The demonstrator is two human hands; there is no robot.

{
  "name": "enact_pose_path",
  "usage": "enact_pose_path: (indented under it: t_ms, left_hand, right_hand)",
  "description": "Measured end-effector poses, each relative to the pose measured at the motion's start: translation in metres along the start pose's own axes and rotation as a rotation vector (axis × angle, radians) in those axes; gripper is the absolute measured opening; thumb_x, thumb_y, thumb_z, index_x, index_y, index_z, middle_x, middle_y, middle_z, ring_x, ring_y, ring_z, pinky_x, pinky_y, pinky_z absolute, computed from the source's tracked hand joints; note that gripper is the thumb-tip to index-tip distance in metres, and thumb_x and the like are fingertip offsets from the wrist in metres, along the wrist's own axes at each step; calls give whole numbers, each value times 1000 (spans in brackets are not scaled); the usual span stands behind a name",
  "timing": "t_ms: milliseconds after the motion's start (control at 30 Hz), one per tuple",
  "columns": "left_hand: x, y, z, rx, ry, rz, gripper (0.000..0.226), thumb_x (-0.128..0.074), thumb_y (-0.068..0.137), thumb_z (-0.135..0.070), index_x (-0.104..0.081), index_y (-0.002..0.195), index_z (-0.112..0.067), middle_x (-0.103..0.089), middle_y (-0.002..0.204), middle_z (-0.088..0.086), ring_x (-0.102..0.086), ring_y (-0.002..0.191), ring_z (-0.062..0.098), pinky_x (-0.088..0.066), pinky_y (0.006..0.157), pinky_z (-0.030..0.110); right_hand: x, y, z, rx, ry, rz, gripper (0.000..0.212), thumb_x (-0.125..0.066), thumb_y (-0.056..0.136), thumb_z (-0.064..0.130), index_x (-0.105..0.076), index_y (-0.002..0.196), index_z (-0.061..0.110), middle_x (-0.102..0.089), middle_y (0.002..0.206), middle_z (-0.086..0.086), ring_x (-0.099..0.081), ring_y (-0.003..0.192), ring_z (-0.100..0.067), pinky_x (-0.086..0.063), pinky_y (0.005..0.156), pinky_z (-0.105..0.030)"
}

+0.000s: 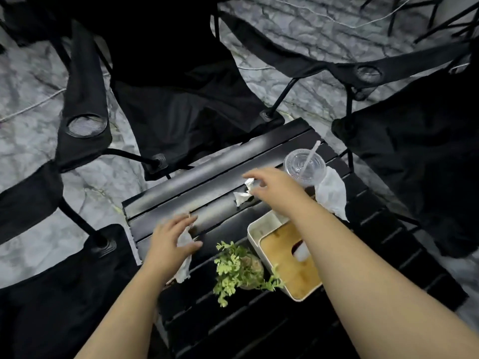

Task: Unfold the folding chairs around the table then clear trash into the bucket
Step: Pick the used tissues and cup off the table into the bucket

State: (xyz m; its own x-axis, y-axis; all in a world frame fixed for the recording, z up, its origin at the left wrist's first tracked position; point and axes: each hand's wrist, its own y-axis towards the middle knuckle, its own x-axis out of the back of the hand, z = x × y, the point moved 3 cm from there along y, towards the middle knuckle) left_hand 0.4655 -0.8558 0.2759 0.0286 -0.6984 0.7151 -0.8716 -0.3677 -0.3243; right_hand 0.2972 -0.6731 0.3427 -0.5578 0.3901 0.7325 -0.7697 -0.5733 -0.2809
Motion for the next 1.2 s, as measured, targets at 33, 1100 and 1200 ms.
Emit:
enact_pose_path:
  t_ms: [33, 1100, 1200]
  left_hand:
    - [-7, 4, 9, 21, 50, 56, 62, -72, 77, -32, -47, 134, -33, -39, 144, -7, -31, 130, 22, -21, 109, 34]
    - [-30, -155, -204, -284, -653, -24, 23, -70, 71, -28, -73, 86, -45, -62, 87, -17, -57, 79, 3, -47, 72, 21]
    - [-88, -205, -225, -304, -619, 82, 29, -70, 77, -13, -74, 82, -41, -62, 88, -11, -58, 81, 3, -47, 72, 20]
  right_hand:
    - [-9, 15, -4, -12, -98, 69, 41, -55, 89, 21, -52, 130, 29, -51, 128, -4, -51, 114, -22, -41, 94, -33]
    - [71, -265, -71, -223, 503, -291, 28, -63, 84, 35, -59, 77, 8, -57, 75, -16, -52, 69, -15, -43, 67, -30]
    - [65, -348, -109, -339, 575, -353, 29, -59, 85, 42, -63, 71, 17, -63, 75, -13, -62, 75, -18, -57, 74, -33]
